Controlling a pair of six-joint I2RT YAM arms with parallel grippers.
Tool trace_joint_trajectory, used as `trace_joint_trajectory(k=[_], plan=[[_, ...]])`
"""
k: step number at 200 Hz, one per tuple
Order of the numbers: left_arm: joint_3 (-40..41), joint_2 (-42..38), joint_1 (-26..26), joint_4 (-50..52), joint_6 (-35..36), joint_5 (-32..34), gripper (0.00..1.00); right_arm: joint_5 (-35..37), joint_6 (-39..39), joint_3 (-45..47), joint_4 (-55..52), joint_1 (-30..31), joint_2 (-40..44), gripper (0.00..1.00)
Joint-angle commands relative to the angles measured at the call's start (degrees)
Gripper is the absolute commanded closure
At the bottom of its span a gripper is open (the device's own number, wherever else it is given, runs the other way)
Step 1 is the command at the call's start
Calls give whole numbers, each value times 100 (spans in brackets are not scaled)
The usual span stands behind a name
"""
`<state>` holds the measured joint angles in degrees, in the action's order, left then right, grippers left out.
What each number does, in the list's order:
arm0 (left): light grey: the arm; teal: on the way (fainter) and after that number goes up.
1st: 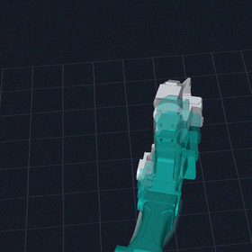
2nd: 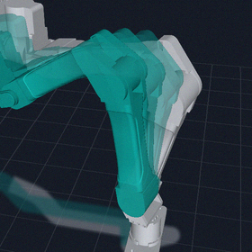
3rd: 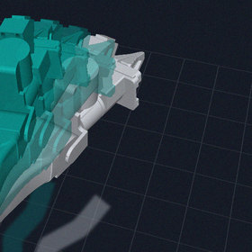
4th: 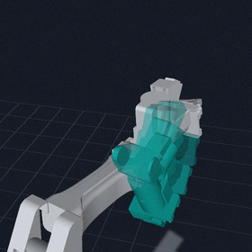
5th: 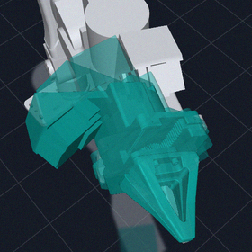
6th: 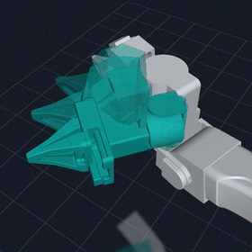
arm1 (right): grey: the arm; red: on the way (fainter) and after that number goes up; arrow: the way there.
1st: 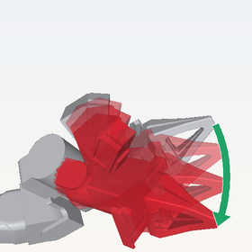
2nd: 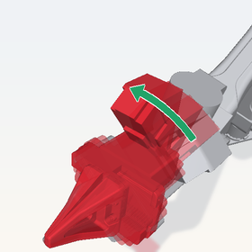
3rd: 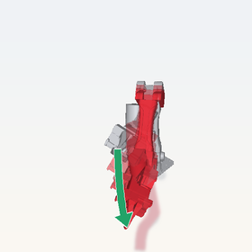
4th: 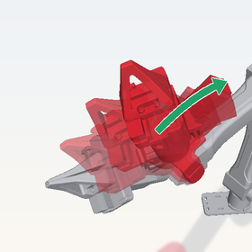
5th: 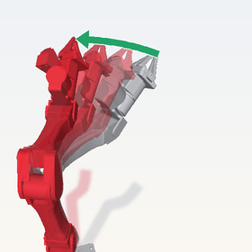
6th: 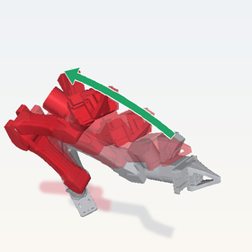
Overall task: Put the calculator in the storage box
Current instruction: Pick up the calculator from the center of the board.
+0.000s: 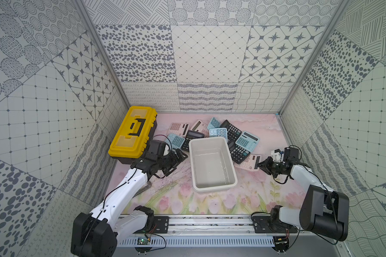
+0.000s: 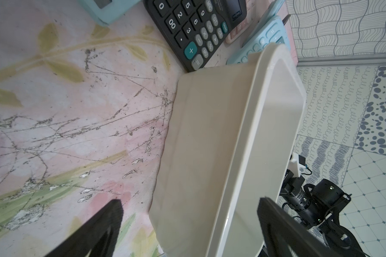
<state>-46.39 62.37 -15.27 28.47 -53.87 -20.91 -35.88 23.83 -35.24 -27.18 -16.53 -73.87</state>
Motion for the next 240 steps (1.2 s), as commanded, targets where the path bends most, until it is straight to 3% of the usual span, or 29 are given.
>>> trace_joint_trajectory(k=[1, 34, 67, 95, 153, 214, 240], plan=[[36, -42, 55, -189, 81, -142, 0, -158, 164, 161, 494, -13, -214, 81], [35, -75, 51, -149, 130, -125, 0, -309, 188, 219, 723, -10, -505, 65], [35, -69, 51, -157, 126, -115, 0, -365, 206, 272, 848, -8, -614, 63], [35, -32, 58, -186, 122, -133, 0, -369, 189, 283, 855, -8, -620, 71], [12, -58, 53, -165, 144, -142, 0, -393, 218, 183, 539, -14, -337, 100], [-32, -147, 54, -52, 238, -6, 0, -335, 87, -401, -751, -11, 452, 100], [-49, -155, 63, -8, 271, 34, 0, 53, 112, -643, -1392, -9, 1002, 100]])
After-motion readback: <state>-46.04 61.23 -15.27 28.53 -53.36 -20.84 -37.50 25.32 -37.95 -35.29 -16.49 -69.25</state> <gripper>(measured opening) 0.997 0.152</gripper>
